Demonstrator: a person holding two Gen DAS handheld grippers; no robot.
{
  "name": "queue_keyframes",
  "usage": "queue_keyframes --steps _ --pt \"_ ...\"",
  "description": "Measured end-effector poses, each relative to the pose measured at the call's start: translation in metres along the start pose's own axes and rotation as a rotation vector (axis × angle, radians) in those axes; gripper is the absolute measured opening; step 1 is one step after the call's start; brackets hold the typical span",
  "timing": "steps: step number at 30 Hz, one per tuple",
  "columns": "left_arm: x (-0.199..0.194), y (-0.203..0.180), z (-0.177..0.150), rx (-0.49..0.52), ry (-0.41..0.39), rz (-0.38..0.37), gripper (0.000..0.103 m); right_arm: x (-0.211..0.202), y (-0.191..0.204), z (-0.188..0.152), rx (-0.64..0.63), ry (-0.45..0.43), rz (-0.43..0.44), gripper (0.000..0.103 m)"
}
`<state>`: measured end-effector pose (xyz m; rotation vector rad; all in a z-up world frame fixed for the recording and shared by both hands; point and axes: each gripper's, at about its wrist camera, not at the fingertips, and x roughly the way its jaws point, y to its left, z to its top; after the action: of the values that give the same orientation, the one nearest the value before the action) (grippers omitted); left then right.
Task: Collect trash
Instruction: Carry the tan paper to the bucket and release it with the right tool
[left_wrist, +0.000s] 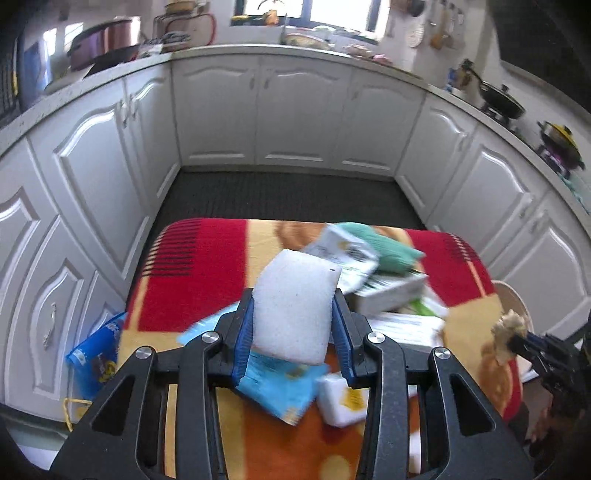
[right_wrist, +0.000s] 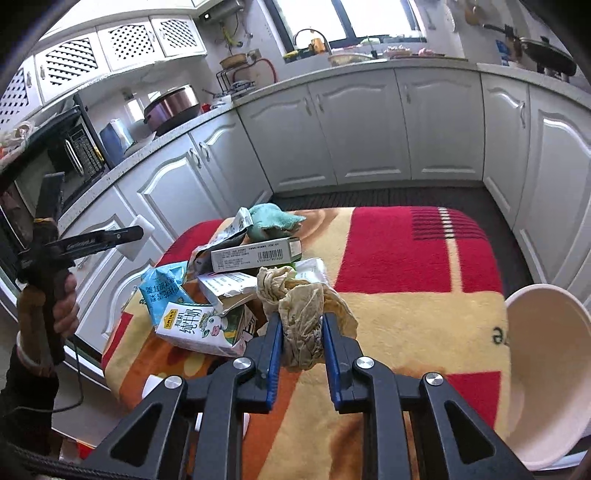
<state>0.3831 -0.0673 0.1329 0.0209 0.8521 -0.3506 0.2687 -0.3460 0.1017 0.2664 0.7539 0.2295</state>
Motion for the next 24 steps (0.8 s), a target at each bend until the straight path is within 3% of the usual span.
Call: queue_keyframes --steps 14,24 --pt "-0.015 -0.129 -0.022 0.160 -0.020 -0.124 0.036 -0.059 -0.031 -0.014 0.009 -0.075 -0.113 0.020" --pt "-0.007 -0.218 -0.035 0.260 -0.001 -0.205 0.036 -0.098 -0.085 -0.030 0.068 -0.104 -0.226 0.020"
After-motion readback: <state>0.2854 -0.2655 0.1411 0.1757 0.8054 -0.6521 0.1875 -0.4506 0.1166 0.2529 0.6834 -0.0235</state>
